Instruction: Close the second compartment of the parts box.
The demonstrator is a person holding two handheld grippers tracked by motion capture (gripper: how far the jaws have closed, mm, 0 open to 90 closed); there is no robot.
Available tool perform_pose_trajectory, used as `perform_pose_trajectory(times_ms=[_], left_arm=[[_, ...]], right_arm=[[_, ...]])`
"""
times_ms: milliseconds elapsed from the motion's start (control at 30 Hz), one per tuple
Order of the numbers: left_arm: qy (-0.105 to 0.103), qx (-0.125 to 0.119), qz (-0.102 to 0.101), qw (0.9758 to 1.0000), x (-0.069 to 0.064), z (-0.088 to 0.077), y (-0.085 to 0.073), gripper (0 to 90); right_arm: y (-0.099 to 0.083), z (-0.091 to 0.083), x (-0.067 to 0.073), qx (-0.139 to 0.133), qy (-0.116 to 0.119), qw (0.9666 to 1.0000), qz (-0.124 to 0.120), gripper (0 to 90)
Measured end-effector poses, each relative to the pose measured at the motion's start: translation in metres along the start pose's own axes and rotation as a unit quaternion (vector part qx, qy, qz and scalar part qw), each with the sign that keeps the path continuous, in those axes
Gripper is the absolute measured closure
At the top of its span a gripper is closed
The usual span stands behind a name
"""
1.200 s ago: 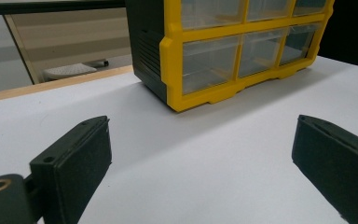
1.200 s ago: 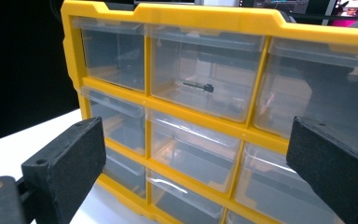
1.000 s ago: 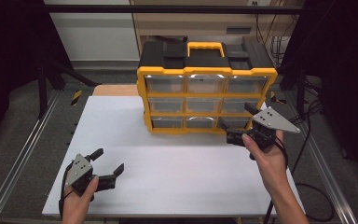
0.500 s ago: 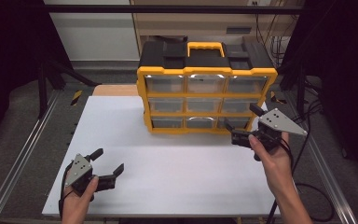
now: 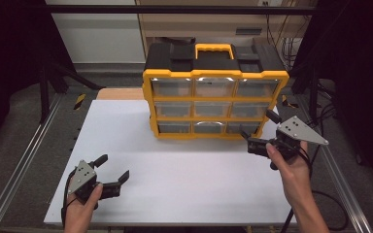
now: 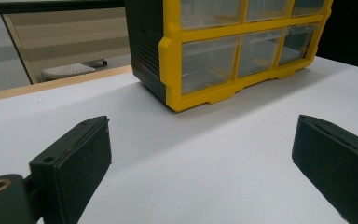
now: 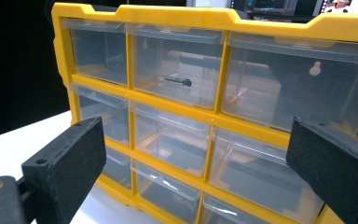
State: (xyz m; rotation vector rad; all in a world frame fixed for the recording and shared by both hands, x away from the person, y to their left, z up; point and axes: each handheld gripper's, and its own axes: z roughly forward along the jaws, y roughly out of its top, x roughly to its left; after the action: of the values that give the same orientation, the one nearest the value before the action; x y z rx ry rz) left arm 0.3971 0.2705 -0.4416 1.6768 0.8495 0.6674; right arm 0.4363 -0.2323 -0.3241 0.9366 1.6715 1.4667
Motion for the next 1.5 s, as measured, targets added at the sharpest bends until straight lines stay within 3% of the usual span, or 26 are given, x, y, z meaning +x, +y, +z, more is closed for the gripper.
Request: perform_pose_trajectory(times_ms=[1500], left_arm=[[-0.003, -0.001, -0.007, 1.0, 0.003, -0.001, -0.001, 4.6]], right_arm=[[-0.031, -0.033, -0.016, -0.007, -0.011, 0.9999, 0.003, 5.2]])
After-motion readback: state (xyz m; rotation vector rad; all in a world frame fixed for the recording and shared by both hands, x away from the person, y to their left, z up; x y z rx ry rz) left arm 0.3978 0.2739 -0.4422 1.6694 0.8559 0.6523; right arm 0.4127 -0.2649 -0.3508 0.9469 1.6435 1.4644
